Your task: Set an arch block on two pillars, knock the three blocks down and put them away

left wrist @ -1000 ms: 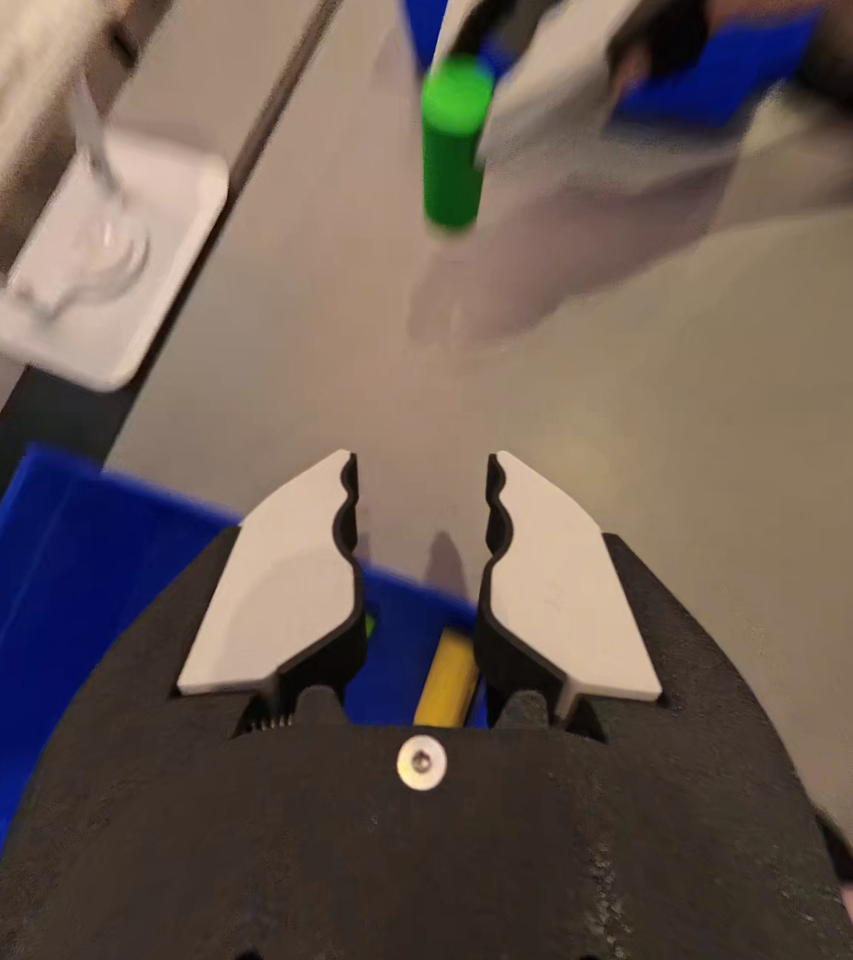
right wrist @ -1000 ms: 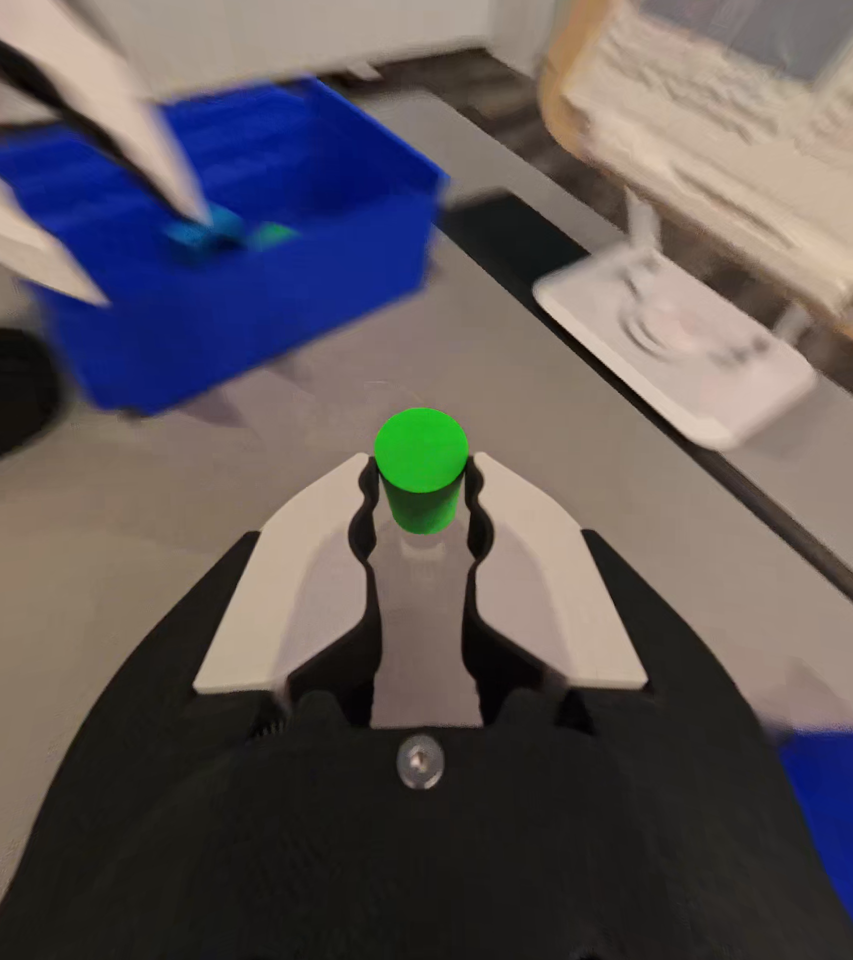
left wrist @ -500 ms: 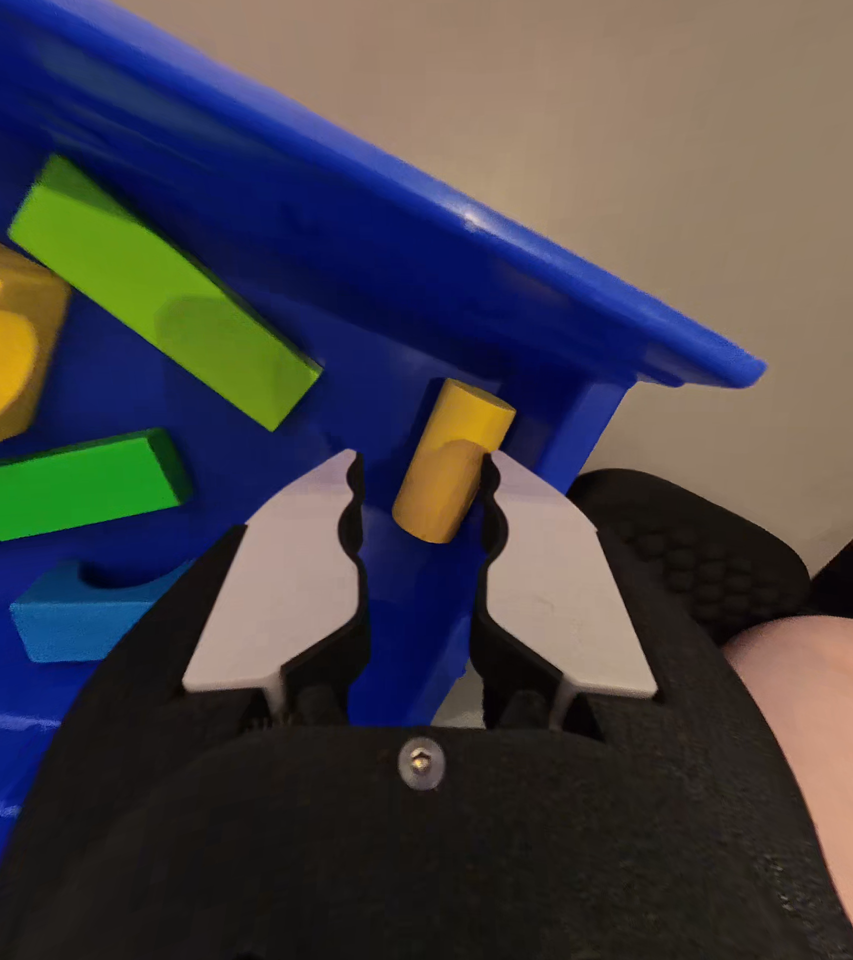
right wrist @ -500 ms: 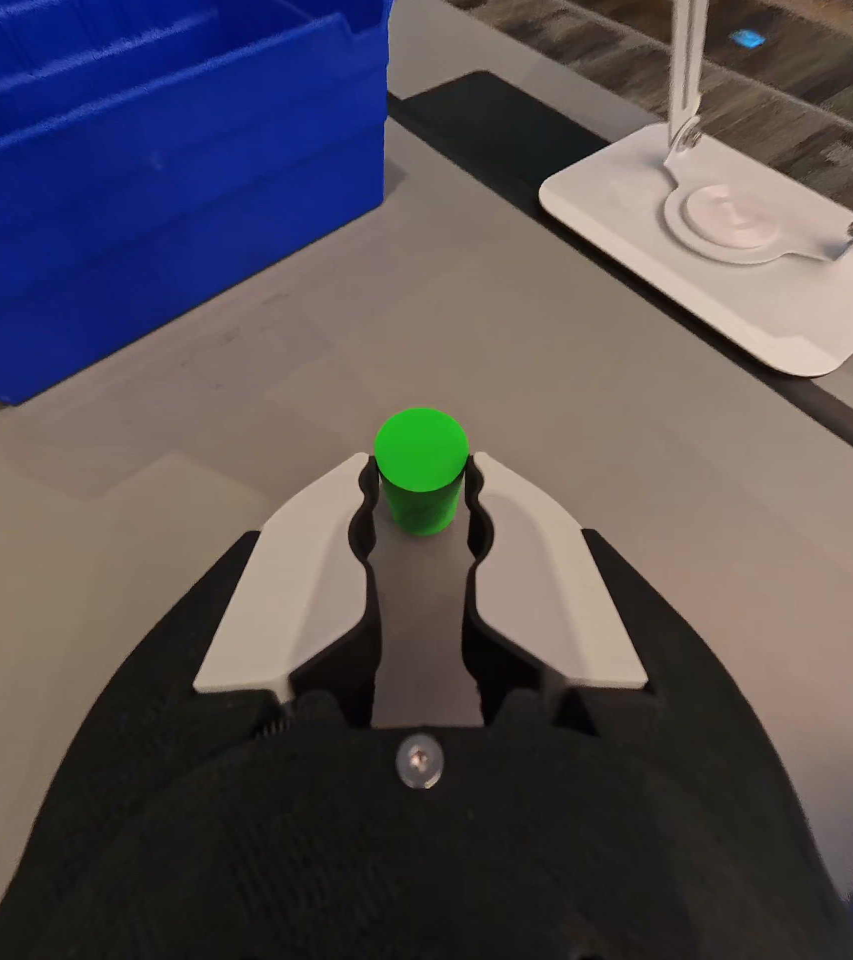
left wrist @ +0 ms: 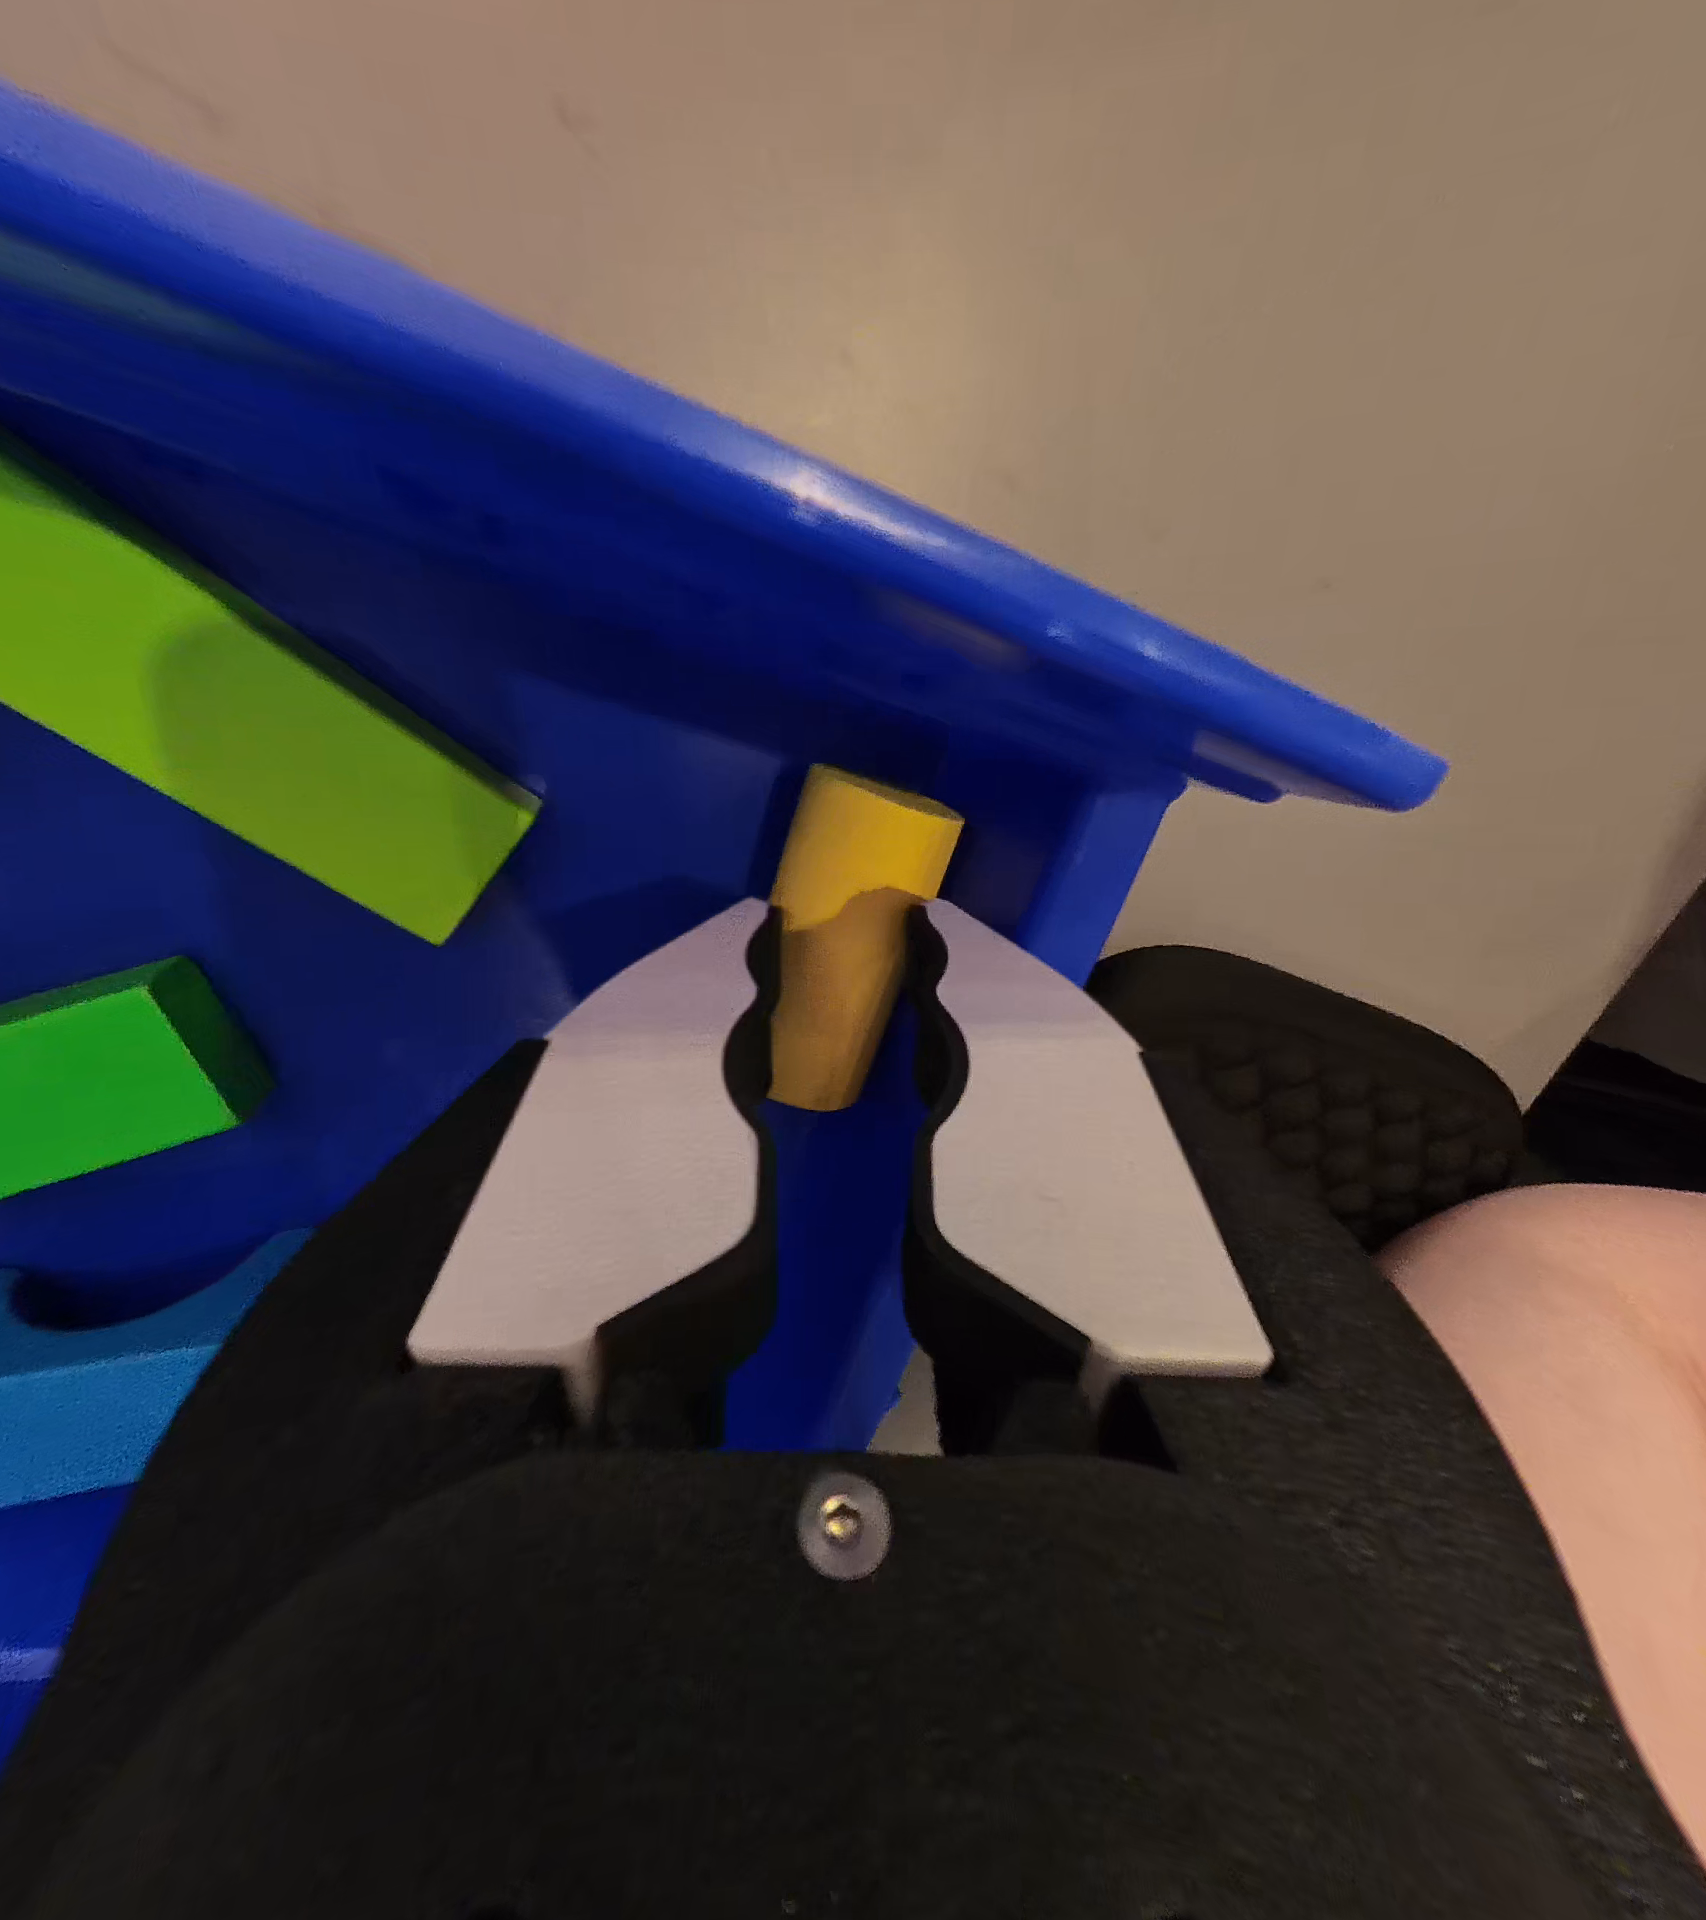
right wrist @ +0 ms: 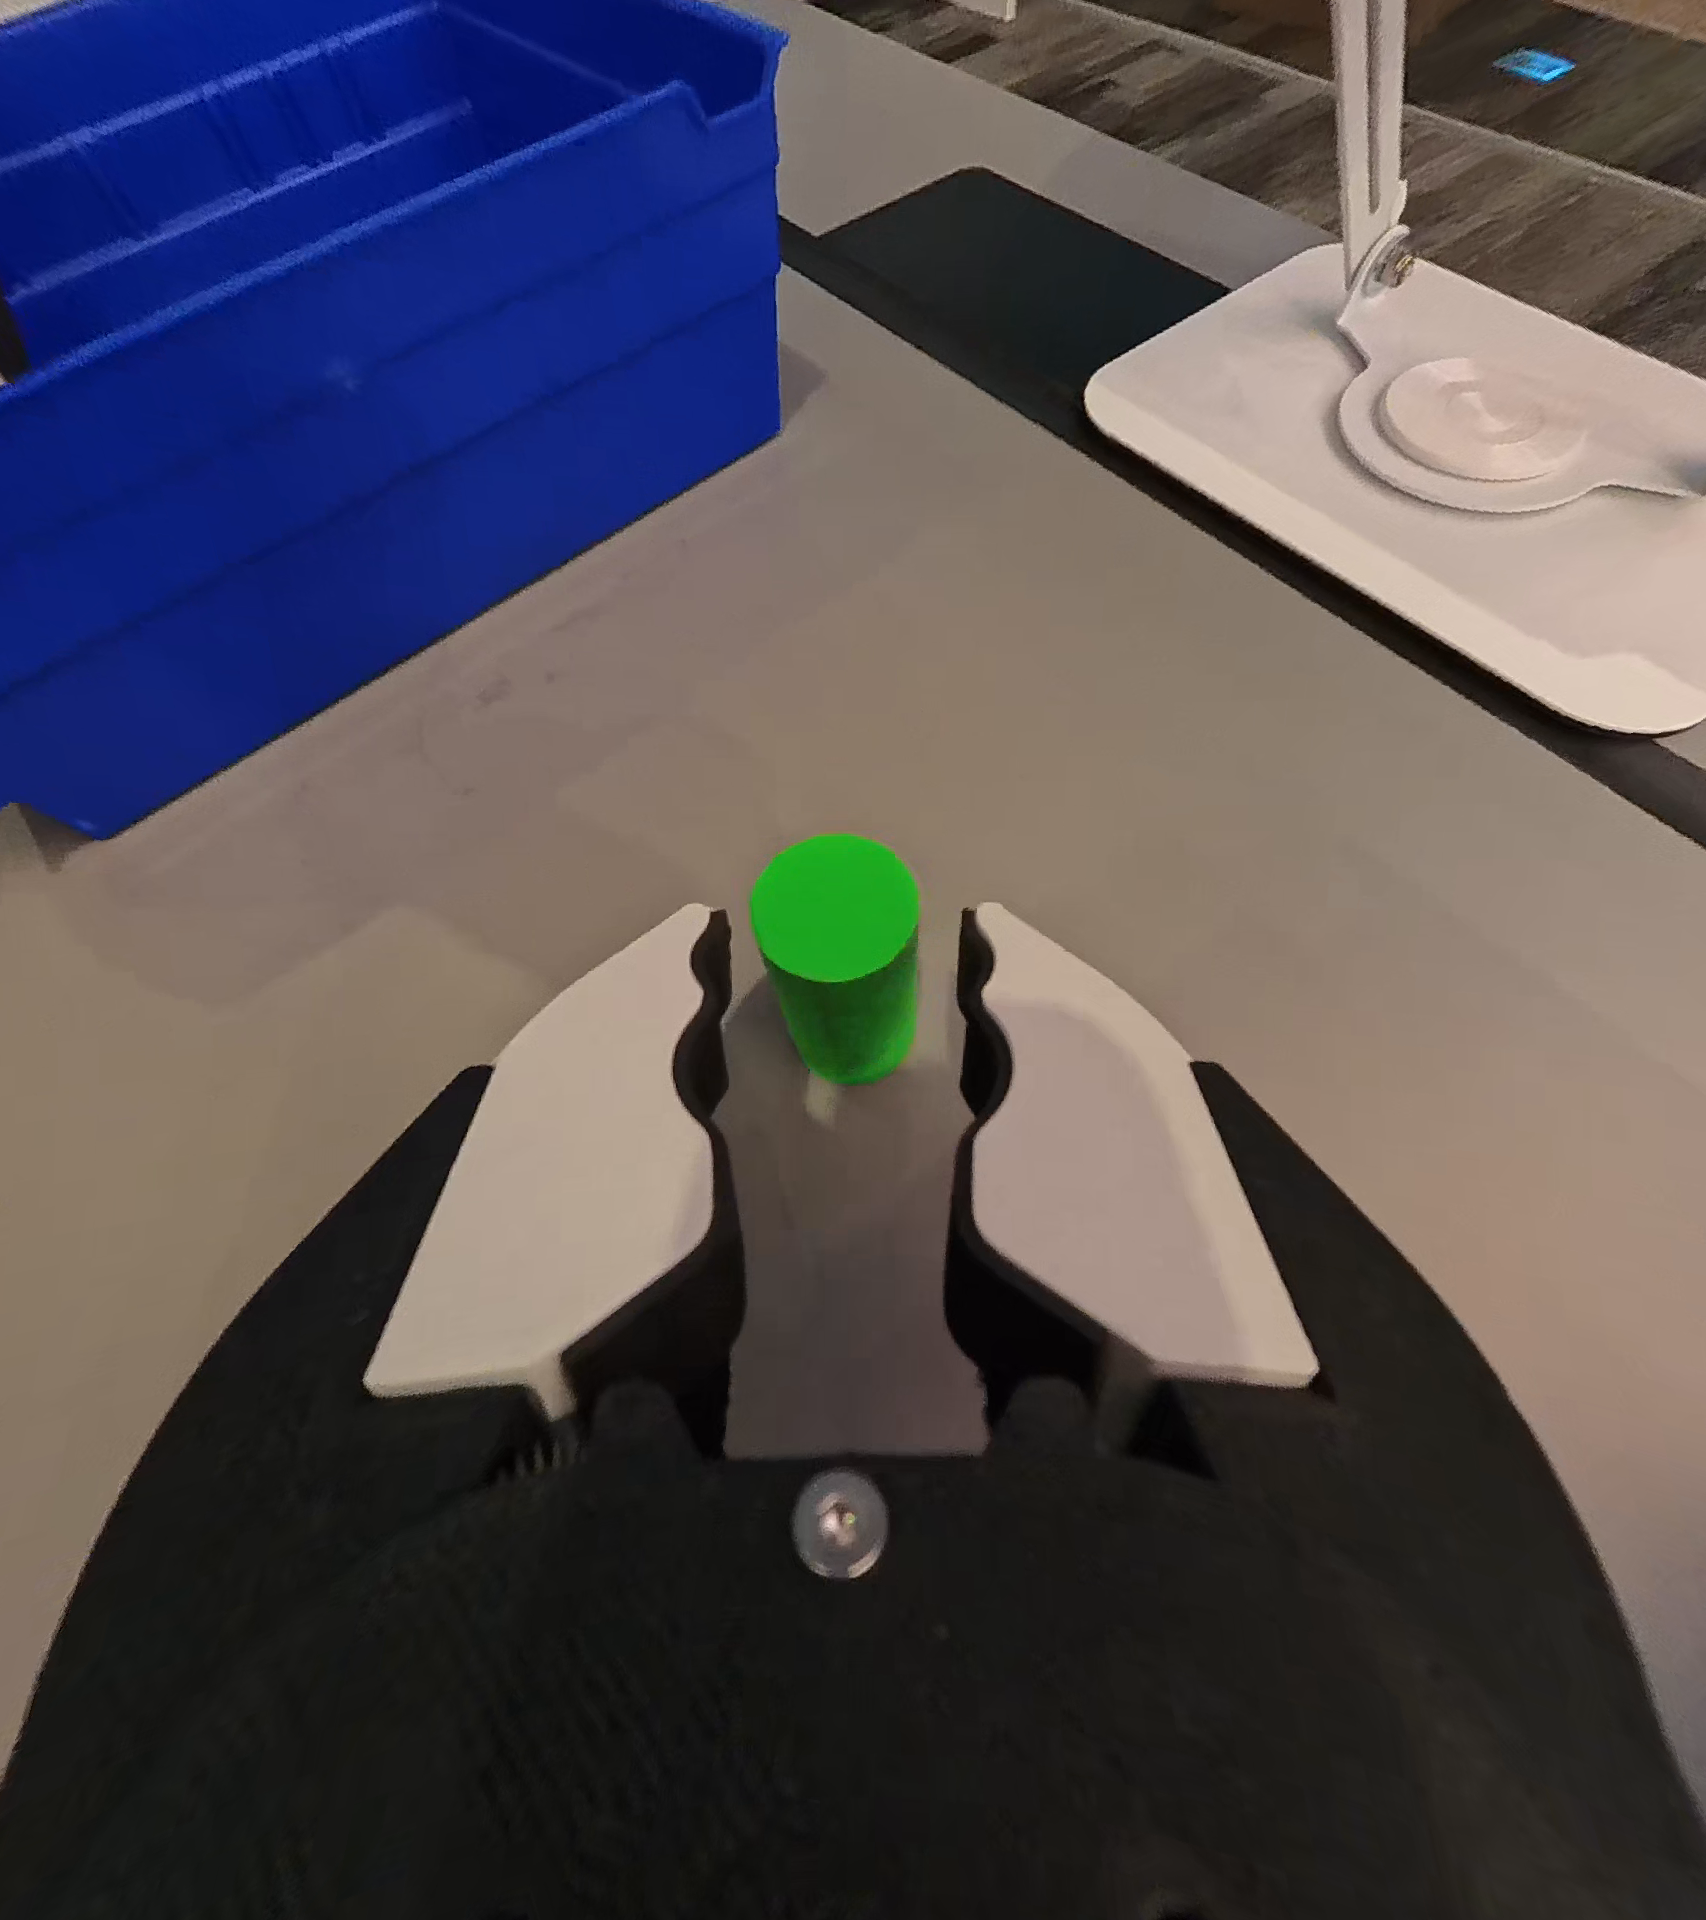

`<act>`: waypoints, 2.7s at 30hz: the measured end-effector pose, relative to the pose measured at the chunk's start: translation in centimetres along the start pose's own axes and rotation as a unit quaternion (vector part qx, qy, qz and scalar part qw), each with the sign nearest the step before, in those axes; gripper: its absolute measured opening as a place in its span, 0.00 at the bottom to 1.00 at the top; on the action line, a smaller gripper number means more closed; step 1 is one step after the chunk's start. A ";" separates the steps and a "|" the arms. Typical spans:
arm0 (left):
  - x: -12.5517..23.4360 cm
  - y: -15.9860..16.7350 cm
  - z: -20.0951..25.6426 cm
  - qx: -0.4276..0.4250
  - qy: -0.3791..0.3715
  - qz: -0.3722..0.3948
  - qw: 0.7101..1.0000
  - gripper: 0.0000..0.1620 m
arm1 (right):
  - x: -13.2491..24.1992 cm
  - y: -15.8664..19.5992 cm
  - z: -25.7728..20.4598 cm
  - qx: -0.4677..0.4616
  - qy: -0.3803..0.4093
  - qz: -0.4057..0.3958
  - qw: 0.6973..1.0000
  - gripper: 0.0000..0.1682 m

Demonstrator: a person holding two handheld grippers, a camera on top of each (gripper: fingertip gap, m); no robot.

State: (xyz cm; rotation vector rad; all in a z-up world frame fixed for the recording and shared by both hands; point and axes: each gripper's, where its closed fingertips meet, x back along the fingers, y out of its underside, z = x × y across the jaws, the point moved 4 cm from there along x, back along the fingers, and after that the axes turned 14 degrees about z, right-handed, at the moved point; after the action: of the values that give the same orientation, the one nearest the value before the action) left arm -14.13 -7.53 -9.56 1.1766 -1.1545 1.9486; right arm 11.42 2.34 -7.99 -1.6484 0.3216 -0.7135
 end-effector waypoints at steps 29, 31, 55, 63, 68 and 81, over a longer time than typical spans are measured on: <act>7.0 -4.2 -1.9 -0.129 -0.236 0.159 0.950 0.21 | 3.1 -5.8 -1.3 0.045 -0.036 0.128 0.990 0.25; 8.6 -7.3 0.8 -0.173 -0.206 0.257 0.928 0.21 | 4.0 -7.4 -3.3 0.084 -0.069 0.160 0.981 0.25; 5.3 -16.7 11.2 -0.289 -0.023 0.390 0.874 0.21 | 5.1 -7.7 -13.1 0.203 -0.213 0.125 0.947 0.23; 6.6 -17.1 9.4 -0.236 -0.056 0.424 0.872 0.39 | 5.0 -7.3 -5.6 0.132 -0.057 0.142 0.979 0.19; 7.5 -16.4 8.8 -0.230 -0.066 0.426 0.873 0.35 | 4.6 -2.3 1.5 0.028 0.062 0.063 0.996 0.19; 11.5 -11.9 4.0 -0.193 -0.259 0.345 0.881 0.27 | 2.6 4.7 3.1 0.006 0.027 -0.044 0.999 0.19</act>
State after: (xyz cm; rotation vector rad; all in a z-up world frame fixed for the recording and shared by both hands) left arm -8.10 -5.18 6.17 1.1862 -2.3917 1.7417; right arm 16.11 2.29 -11.97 -1.6413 0.2843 -0.8265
